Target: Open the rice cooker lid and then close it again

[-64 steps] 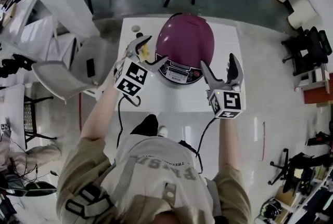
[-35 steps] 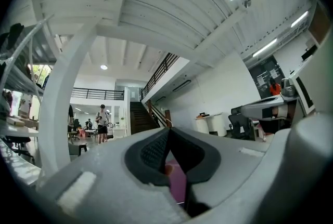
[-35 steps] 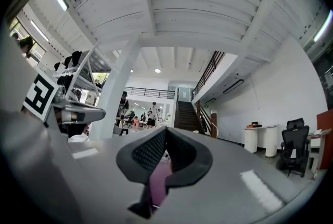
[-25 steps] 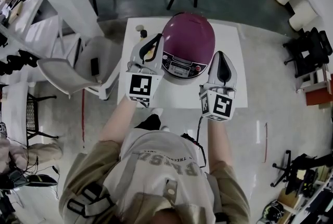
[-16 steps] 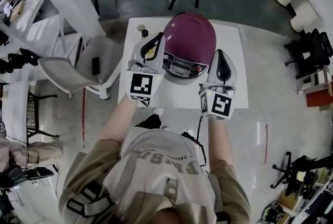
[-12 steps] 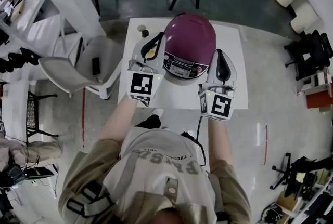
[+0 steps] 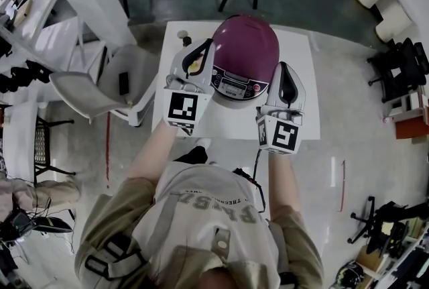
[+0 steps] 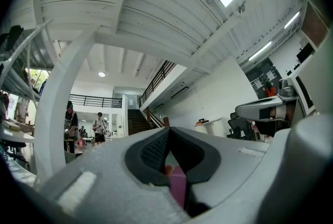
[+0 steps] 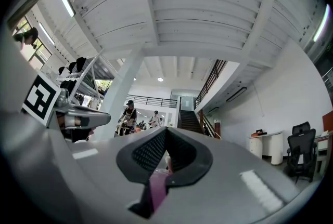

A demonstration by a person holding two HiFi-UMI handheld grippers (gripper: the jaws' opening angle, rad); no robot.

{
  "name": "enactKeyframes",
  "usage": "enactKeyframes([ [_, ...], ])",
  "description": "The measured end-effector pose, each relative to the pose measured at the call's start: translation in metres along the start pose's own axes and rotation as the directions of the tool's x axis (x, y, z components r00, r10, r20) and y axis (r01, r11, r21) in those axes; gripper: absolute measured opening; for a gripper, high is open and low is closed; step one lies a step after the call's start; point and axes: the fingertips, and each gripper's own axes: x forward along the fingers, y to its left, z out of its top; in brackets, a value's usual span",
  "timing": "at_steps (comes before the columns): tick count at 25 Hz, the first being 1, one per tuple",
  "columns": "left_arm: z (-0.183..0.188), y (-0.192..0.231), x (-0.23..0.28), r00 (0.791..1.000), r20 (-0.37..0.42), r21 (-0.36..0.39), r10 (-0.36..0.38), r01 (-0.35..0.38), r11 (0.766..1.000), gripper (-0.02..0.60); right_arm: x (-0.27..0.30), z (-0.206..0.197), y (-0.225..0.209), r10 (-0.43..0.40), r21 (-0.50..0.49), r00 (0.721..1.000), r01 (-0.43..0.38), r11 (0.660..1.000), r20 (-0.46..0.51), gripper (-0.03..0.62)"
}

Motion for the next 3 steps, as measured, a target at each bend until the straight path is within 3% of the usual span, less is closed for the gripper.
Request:
enactKeyframes([
  [3,-0.0004,0.0018,0.0017,1.0,0.002,0.001,0.003,-0.003,1.0,0.009,0.0017,0.0002,-0.0009,-0.001,-0.005,1.0,0.001,1.0,0.003,0.002],
])
